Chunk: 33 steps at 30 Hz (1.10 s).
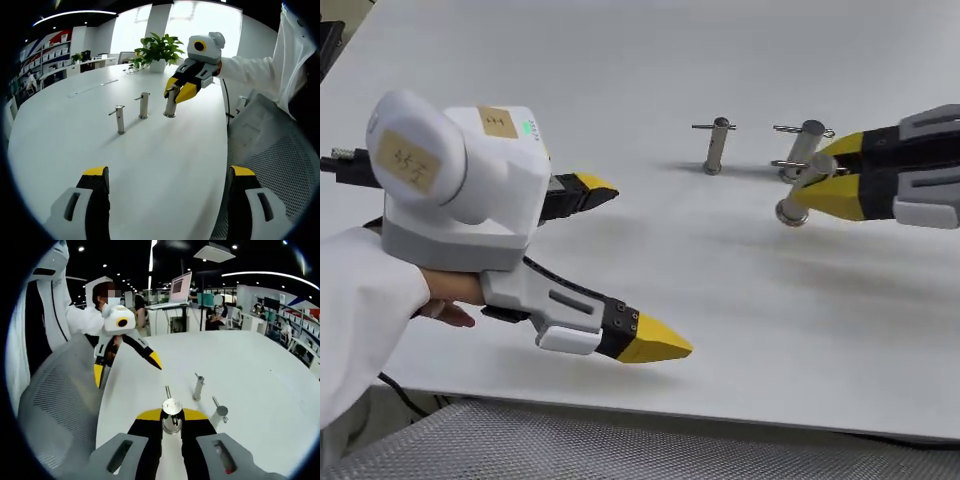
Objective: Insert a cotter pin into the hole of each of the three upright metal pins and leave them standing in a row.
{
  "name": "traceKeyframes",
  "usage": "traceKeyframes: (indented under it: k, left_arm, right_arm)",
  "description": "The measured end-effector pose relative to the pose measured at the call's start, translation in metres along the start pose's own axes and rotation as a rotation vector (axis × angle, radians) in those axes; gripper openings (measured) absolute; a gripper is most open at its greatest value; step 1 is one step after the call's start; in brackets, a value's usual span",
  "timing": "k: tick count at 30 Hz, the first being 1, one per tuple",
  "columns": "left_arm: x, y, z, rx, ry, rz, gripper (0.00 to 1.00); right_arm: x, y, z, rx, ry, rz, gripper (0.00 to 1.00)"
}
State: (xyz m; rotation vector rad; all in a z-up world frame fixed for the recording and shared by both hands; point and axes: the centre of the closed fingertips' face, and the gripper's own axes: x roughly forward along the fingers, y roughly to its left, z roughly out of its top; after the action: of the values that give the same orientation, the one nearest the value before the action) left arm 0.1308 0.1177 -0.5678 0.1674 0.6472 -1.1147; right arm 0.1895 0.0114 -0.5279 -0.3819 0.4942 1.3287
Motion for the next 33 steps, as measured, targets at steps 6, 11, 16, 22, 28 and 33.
traceKeyframes:
  k: [6, 11, 16, 22, 28, 33]
  left_arm:
    - [-0.005, 0.001, 0.001, -0.033, -0.002, 0.012, 0.99]
    - [-0.01, 0.007, 0.002, -0.033, -0.004, 0.044, 0.99]
    - [-0.015, 0.009, 0.003, -0.038, -0.002, 0.067, 0.99]
    - [-0.018, 0.012, 0.006, -0.059, -0.021, 0.106, 0.99]
    - [-0.021, 0.01, 0.012, -0.076, -0.041, 0.119, 0.99]
    - [-0.026, 0.015, 0.017, -0.094, -0.055, 0.144, 0.99]
  right_arm:
    - [-0.029, -0.028, -0.014, 0.021, 0.01, -0.079, 0.07]
    - [-0.04, -0.045, -0.027, 0.017, 0.02, -0.098, 0.07]
    - [-0.044, -0.061, -0.042, 0.014, 0.044, -0.097, 0.08]
    - [-0.041, -0.077, -0.054, 0.021, 0.051, -0.08, 0.08]
    - [-0.034, -0.083, -0.057, 0.017, 0.045, -0.058, 0.08]
    - [-0.029, -0.084, -0.058, 0.004, 0.049, -0.038, 0.08]
